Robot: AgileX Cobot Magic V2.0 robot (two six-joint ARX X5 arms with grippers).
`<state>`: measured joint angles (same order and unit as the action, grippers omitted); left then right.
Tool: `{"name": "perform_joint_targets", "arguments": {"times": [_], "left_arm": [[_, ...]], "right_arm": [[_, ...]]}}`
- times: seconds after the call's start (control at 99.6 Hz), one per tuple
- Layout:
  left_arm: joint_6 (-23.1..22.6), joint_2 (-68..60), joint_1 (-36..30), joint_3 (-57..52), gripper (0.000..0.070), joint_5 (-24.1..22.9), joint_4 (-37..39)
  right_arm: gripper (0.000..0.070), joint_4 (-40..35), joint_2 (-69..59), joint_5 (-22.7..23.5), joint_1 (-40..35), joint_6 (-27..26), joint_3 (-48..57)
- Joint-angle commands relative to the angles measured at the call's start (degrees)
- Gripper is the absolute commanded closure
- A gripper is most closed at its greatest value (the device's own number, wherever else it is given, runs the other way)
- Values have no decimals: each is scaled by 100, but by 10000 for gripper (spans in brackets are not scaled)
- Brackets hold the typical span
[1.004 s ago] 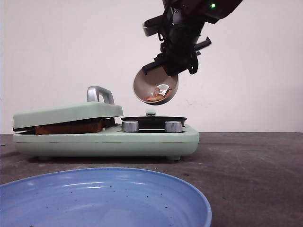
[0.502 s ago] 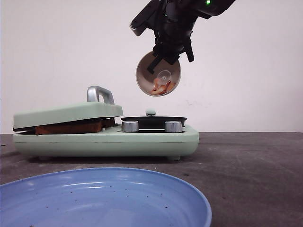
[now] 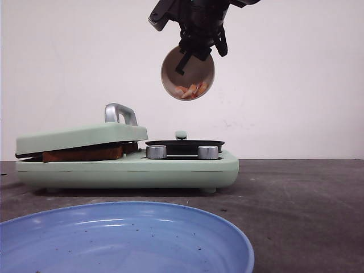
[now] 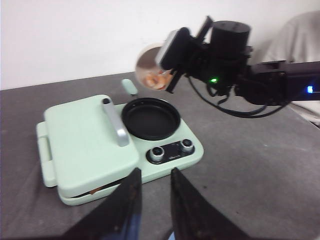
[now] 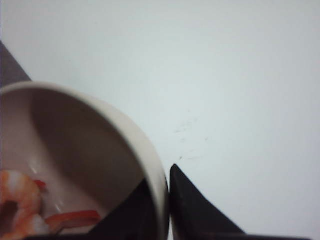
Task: Make breakfast with bread and shrimp
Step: 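Tilt the bowl with the right gripper to pour shrimp into the pan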
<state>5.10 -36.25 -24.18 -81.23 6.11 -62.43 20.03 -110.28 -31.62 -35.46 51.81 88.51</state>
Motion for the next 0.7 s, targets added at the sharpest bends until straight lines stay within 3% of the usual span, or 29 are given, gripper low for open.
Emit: {"name": "perform_joint_targets", "arguments": {"times": [0.0,0.271,0.693], "left_arm": [[9,-35,-26,-66,685,-22,72],[7,-35,-26,-66,685,-22,70],[-11,-35,-28,-66,685,-22,72]], "right_arm": [[700,94,-72,-44,-48,166,197],[700,131,-70,-140,-59,450,282],[700,136,-70,-136,-59,446,422]]}}
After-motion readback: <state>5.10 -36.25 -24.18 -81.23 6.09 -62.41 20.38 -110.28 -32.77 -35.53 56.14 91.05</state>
